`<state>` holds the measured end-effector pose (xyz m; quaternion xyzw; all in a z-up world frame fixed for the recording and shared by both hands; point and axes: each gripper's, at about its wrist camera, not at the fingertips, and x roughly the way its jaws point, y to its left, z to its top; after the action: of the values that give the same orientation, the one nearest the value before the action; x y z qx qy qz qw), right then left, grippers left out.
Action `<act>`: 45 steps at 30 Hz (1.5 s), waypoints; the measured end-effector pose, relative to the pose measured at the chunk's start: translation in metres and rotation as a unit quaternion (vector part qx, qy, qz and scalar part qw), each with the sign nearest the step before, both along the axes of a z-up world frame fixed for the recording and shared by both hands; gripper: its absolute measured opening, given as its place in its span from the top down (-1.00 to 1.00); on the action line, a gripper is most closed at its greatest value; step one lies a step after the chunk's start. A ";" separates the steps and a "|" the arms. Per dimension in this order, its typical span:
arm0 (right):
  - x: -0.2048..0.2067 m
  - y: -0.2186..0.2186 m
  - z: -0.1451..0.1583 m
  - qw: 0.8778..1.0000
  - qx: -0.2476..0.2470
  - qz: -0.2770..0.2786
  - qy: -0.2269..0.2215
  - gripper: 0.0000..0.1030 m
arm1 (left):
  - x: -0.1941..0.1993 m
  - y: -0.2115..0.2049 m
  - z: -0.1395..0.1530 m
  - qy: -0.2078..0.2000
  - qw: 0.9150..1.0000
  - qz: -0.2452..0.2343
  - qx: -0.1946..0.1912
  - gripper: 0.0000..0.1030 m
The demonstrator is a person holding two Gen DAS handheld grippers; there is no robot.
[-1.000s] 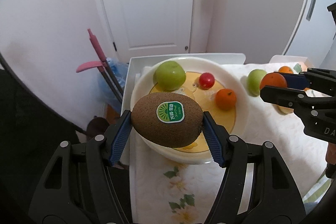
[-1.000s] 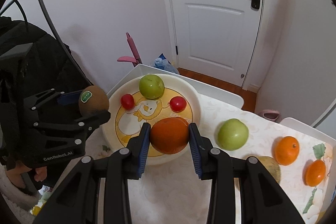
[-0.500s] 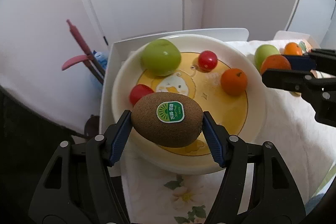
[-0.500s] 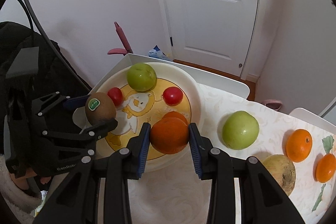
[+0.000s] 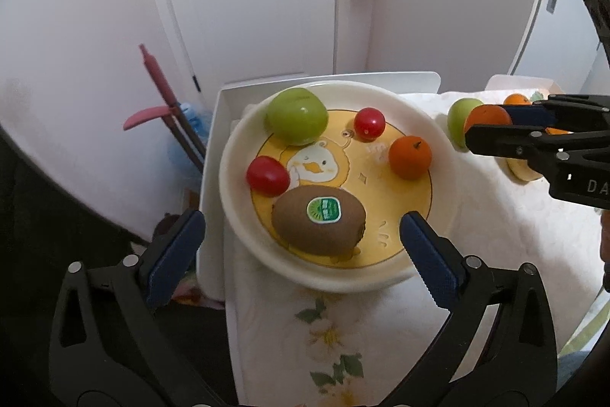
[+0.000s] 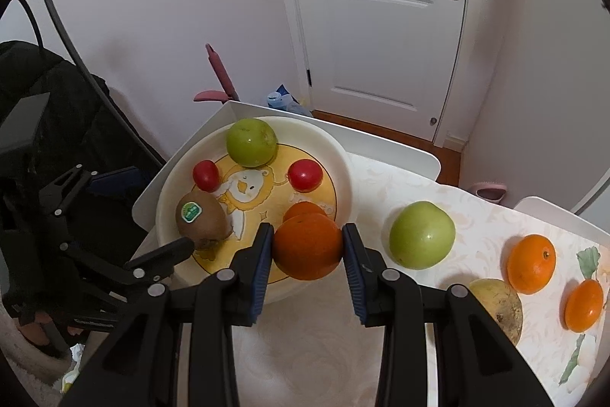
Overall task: Organize fruits
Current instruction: 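Lower the small tangerine into the duck bowl and open the right gripper, then move both open grippers back over the remaining fruits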
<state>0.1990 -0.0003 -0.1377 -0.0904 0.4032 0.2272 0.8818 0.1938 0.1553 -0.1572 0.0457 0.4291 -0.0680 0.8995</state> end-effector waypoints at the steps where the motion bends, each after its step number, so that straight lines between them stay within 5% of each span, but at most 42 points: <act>1: -0.001 0.001 0.001 1.000 0.000 0.003 0.000 0.35 | -0.003 0.002 0.002 0.000 1.000 0.003 -0.004 -1.00; 15: 0.003 0.028 -0.021 0.996 -0.018 0.074 0.040 0.35 | -0.032 0.014 0.016 -0.008 0.999 0.041 -0.004 -1.00; 29: 0.011 0.034 -0.040 0.995 -0.016 0.081 0.055 0.32 | -0.042 0.017 0.004 -0.002 0.999 0.045 -0.016 -1.00; 34: 0.008 0.029 -0.035 0.996 0.010 0.074 0.057 -0.66 | -0.048 0.016 0.007 -0.001 0.999 0.044 -0.017 -1.00; 37: 0.006 0.029 -0.032 0.996 0.012 0.070 0.051 -0.71 | -0.052 0.015 0.008 0.000 0.999 0.044 -0.016 -1.00; 40: 0.001 0.030 -0.030 0.997 0.006 0.071 0.038 -1.00 | -0.055 0.014 0.012 -0.003 0.999 0.044 -0.014 -1.00; 45: -0.008 0.028 -0.022 0.997 0.002 0.071 0.024 -0.99 | -0.058 0.013 0.023 -0.013 0.999 0.044 -0.013 -1.00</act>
<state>0.1910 0.0277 -0.1599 -0.1112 0.4159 0.2922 0.8540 0.1362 0.1687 -0.1343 0.0157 0.4181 -0.0331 0.9076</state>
